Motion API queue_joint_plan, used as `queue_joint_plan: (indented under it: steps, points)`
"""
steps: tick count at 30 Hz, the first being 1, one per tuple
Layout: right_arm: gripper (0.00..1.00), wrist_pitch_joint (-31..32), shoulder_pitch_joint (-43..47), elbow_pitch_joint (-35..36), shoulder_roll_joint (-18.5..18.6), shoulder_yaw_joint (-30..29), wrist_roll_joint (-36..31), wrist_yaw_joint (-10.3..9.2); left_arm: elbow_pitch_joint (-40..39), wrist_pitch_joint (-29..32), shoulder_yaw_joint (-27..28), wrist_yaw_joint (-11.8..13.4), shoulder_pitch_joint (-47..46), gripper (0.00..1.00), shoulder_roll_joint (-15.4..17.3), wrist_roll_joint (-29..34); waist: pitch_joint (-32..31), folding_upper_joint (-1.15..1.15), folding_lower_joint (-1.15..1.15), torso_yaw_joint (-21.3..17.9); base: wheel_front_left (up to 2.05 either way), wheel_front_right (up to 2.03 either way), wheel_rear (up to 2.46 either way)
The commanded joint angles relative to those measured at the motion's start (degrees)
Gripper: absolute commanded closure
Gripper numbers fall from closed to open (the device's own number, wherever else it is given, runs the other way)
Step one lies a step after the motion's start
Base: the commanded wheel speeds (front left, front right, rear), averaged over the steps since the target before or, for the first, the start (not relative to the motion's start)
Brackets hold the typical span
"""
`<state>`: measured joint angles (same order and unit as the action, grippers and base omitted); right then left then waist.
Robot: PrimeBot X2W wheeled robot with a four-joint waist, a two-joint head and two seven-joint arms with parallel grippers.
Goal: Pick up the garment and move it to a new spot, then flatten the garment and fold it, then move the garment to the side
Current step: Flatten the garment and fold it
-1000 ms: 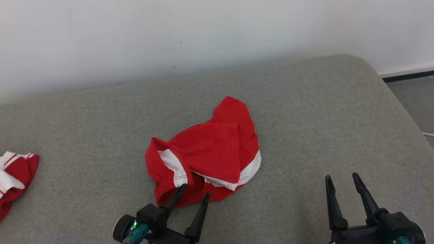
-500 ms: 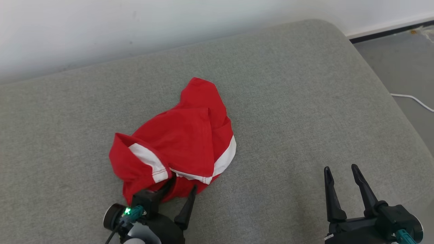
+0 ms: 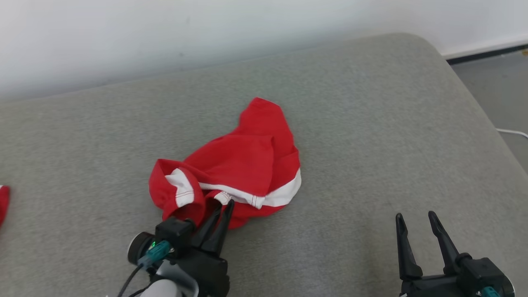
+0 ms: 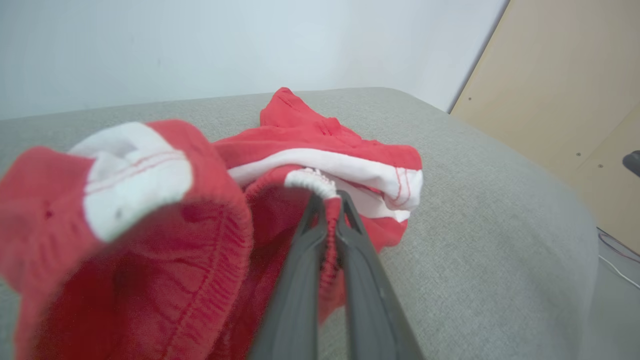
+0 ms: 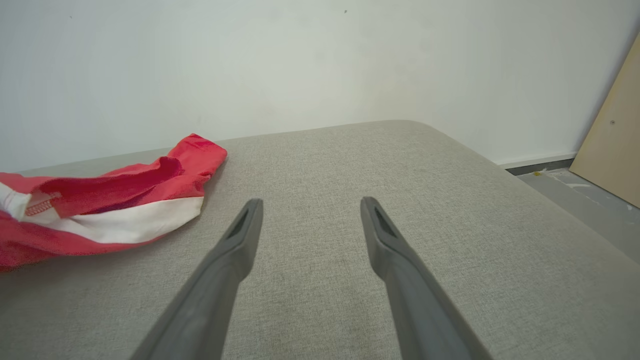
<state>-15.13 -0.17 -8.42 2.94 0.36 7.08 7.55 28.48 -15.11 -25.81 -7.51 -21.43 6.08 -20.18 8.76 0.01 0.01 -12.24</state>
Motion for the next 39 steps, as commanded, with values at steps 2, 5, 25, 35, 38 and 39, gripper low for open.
queue_joint_plan:
  steps: [2, 5, 25, 35, 38, 39]
  points:
    - [0.00, -0.02, 0.89, -0.28, -0.07, -0.30, 0.29, -0.13, -2.81, -0.06, 0.78, 0.10, 2.33, 1.00, 1.45, 0.64, -2.77, -0.01, -0.01, 4.02, 0.00, 0.00, 0.00]
    - [0.00, -0.03, 1.70, -0.61, -0.08, -0.53, 0.35, -0.13, -7.50, -0.06, 1.54, 0.10, 5.02, 1.00, 2.77, 1.09, -4.23, -0.01, -0.01, 7.35, 0.00, 0.00, 0.00]
    - [0.00, -0.02, 3.37, -2.09, 0.26, -1.21, 1.63, -0.13, -10.83, -0.06, 6.57, 0.51, 24.99, 0.00, 3.46, 1.12, -7.39, -0.01, -0.01, 18.12, 0.00, 0.00, 0.00]
    - [0.00, -0.02, 4.38, -2.16, 0.22, -2.11, 1.71, -0.13, -21.19, -0.06, 15.89, 0.65, 25.50, 0.00, 1.64, 3.57, -8.62, -0.01, -0.01, 18.39, 0.00, 0.00, 0.00]
    - [0.00, -0.02, 4.50, -2.22, 0.19, -1.59, 1.51, -0.13, -22.86, -0.06, 19.62, 1.04, 25.33, 0.00, 1.13, 4.42, -8.73, -0.01, -0.01, 18.55, 0.00, 0.00, 0.00]
    - [0.00, -0.02, 4.48, -2.33, 0.19, -1.34, 1.46, -0.13, -23.12, -0.06, 20.84, 1.35, 25.04, 0.00, 0.96, 4.90, -8.75, -0.01, -0.01, 18.59, 0.00, 0.00, 0.00]
